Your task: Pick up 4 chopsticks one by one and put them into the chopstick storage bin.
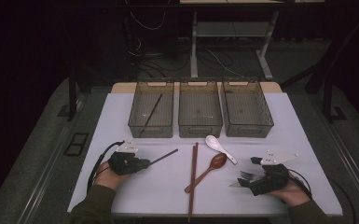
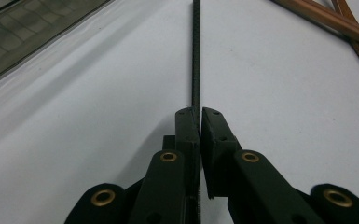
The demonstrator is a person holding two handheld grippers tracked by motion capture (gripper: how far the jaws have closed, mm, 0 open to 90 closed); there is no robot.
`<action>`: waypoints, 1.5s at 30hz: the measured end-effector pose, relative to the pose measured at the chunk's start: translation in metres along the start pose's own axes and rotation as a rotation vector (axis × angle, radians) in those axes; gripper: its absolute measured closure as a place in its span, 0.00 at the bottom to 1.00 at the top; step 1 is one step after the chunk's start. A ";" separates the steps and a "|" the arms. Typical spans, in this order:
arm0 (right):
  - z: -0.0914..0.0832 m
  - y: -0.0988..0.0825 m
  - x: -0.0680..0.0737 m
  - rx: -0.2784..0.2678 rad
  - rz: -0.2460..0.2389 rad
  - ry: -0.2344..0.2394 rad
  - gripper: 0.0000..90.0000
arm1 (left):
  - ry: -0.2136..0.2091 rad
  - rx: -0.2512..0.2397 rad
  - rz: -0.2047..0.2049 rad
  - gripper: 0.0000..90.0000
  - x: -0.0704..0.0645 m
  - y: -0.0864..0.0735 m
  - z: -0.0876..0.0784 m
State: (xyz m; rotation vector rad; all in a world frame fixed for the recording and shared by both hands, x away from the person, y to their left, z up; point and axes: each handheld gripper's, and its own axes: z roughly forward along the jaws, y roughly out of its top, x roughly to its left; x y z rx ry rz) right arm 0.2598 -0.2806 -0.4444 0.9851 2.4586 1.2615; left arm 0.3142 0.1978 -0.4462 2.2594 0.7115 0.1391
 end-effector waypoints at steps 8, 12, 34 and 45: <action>0.000 0.000 0.000 0.000 -0.001 0.001 0.03 | 0.001 -0.029 -0.035 0.95 0.000 0.003 -0.003; 0.000 0.000 0.000 0.000 -0.001 0.000 0.03 | 0.003 -0.033 -0.039 0.95 -0.002 0.005 -0.006; 0.001 0.000 0.000 0.002 0.000 0.000 0.03 | 0.011 -0.101 -0.107 0.95 -0.009 0.019 -0.027; 0.001 0.000 0.000 0.003 0.000 0.000 0.03 | 0.027 -0.125 -0.111 0.95 -0.011 0.032 -0.033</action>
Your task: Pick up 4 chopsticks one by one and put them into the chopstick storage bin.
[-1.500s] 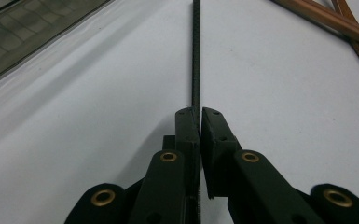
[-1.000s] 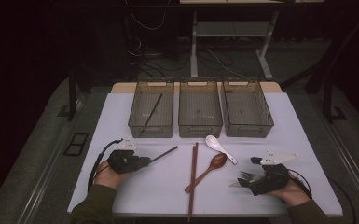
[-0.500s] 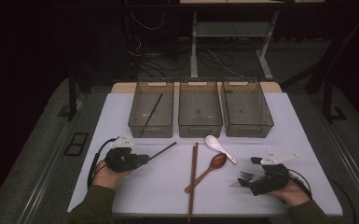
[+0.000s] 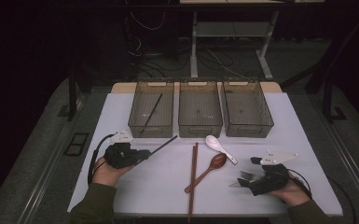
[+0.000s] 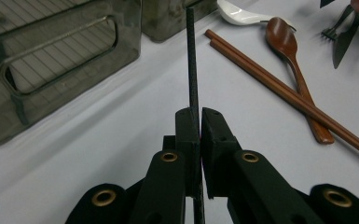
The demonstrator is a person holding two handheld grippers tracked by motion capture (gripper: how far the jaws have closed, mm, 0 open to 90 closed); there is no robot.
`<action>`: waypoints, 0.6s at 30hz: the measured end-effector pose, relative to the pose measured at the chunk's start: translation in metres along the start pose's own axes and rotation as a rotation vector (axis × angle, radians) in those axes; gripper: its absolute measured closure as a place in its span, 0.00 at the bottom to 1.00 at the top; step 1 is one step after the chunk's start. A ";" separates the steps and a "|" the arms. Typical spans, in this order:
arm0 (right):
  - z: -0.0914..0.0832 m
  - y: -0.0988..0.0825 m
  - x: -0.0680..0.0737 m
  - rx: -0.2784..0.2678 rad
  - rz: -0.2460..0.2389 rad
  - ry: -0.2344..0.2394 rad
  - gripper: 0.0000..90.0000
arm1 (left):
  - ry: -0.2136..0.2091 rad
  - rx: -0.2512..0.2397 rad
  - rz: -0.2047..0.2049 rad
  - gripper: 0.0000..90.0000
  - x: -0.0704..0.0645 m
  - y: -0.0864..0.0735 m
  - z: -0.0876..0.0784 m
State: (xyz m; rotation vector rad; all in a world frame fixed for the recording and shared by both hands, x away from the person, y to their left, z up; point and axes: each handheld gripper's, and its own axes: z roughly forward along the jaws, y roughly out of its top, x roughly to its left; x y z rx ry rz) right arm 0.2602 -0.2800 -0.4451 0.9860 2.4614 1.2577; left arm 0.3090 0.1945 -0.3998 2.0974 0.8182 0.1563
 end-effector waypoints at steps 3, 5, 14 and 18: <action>0.000 0.000 0.000 0.000 0.001 -0.002 0.03 | 0.009 -0.004 0.000 0.95 0.000 0.004 -0.001; 0.000 0.000 0.000 0.000 0.001 -0.002 0.03 | 0.017 -0.009 0.003 0.95 0.000 0.007 -0.001; 0.000 0.000 0.000 0.001 0.004 -0.005 0.03 | 0.042 -0.041 -0.018 0.95 0.006 0.019 -0.005; 0.000 0.000 -0.001 0.001 0.005 -0.006 0.03 | 0.053 -0.046 -0.025 0.95 0.010 0.023 -0.005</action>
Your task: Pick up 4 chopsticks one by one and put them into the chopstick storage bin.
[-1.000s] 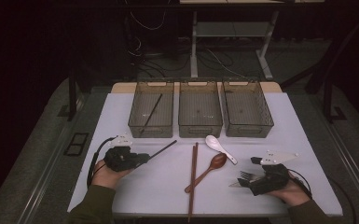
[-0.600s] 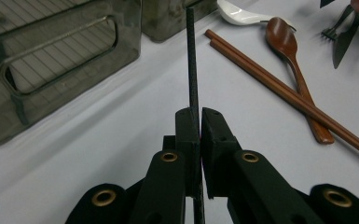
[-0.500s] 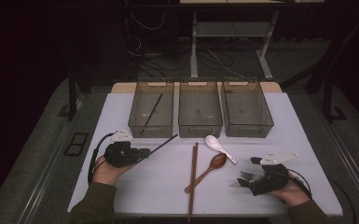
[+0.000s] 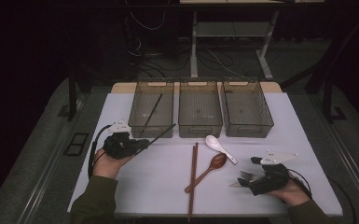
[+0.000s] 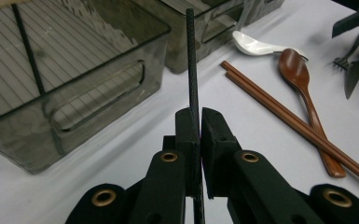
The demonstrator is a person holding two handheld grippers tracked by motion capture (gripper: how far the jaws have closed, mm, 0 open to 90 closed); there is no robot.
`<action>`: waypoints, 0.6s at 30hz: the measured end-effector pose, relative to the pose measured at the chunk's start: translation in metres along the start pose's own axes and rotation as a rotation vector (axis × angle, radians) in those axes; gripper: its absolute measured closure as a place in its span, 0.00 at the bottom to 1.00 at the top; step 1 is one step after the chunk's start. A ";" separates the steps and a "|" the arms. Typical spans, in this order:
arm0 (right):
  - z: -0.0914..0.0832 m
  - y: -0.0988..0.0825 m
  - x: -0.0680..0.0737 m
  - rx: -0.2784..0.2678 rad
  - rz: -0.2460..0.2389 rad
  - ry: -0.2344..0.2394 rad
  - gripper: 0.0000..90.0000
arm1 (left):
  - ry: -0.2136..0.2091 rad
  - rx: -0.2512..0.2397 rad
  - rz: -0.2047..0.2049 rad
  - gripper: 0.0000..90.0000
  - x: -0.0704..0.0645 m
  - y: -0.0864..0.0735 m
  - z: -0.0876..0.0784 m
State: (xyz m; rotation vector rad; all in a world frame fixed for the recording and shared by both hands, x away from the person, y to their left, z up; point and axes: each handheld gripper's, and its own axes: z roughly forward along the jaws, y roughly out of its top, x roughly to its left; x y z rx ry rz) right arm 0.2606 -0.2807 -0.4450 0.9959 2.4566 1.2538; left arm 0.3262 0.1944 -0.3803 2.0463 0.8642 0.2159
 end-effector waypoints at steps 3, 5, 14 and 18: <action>0.000 0.000 0.000 -0.001 0.003 -0.002 0.03 | 0.006 -0.006 -0.003 0.95 0.003 0.004 0.001; 0.000 0.000 0.000 -0.001 0.002 -0.002 0.03 | 0.007 -0.014 -0.008 0.95 0.005 0.007 0.001; 0.000 0.000 0.000 -0.001 0.004 -0.003 0.03 | 0.021 -0.040 -0.018 0.95 0.014 0.022 0.005; 0.000 0.000 0.000 -0.002 0.004 -0.004 0.03 | 0.036 -0.040 -0.020 0.95 0.019 0.032 0.007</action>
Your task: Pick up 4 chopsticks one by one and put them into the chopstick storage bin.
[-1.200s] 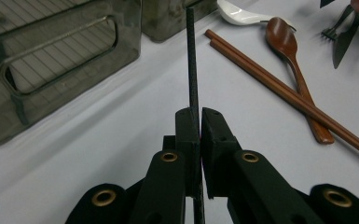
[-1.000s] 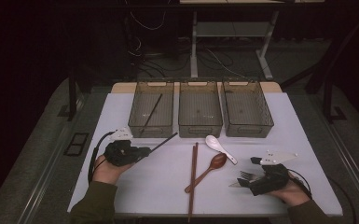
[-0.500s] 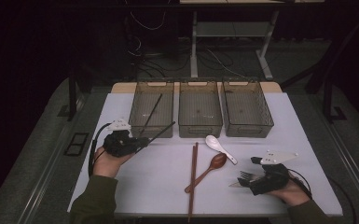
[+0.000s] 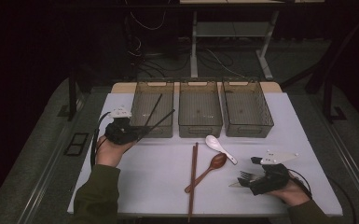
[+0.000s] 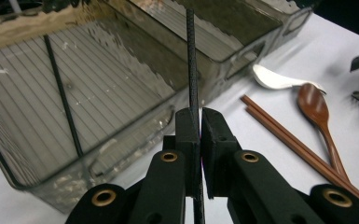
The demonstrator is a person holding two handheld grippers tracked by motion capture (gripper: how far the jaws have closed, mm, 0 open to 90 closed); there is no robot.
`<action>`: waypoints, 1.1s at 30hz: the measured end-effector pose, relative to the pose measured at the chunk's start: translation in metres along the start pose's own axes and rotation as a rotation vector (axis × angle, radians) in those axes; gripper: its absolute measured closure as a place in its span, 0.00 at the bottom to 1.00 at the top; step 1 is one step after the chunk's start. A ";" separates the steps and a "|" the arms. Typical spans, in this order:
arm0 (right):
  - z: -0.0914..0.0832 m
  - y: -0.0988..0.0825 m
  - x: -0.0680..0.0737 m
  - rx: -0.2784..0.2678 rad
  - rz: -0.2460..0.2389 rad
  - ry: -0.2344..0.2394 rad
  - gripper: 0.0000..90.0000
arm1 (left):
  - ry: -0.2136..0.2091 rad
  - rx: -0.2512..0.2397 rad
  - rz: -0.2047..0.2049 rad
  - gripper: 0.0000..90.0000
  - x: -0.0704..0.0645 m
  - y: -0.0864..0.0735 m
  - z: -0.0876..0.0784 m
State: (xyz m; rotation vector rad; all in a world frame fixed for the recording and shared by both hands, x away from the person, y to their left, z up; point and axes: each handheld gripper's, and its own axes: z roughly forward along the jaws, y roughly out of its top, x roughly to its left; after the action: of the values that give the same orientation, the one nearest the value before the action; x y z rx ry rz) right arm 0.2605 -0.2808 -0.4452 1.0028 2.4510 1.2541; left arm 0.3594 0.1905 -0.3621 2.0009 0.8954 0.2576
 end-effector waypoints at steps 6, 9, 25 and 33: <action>0.000 0.000 0.000 0.000 0.001 0.001 0.03 | 0.014 0.001 -0.006 0.95 0.007 0.013 0.005; 0.000 0.000 0.000 0.000 0.001 0.001 0.03 | 0.023 0.004 -0.013 0.95 0.012 0.018 0.009; 0.000 0.000 -0.001 -0.002 0.002 0.004 0.03 | 0.103 0.004 -0.061 0.95 0.041 0.042 0.033; 0.000 0.000 -0.001 -0.003 0.002 0.005 0.03 | 0.143 0.003 -0.102 0.95 0.053 0.049 0.047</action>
State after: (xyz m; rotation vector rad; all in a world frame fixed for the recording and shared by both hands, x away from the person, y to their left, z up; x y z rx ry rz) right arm 0.2609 -0.2816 -0.4451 1.0029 2.4519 1.2616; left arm 0.4445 0.1794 -0.3576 1.9520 1.0855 0.3453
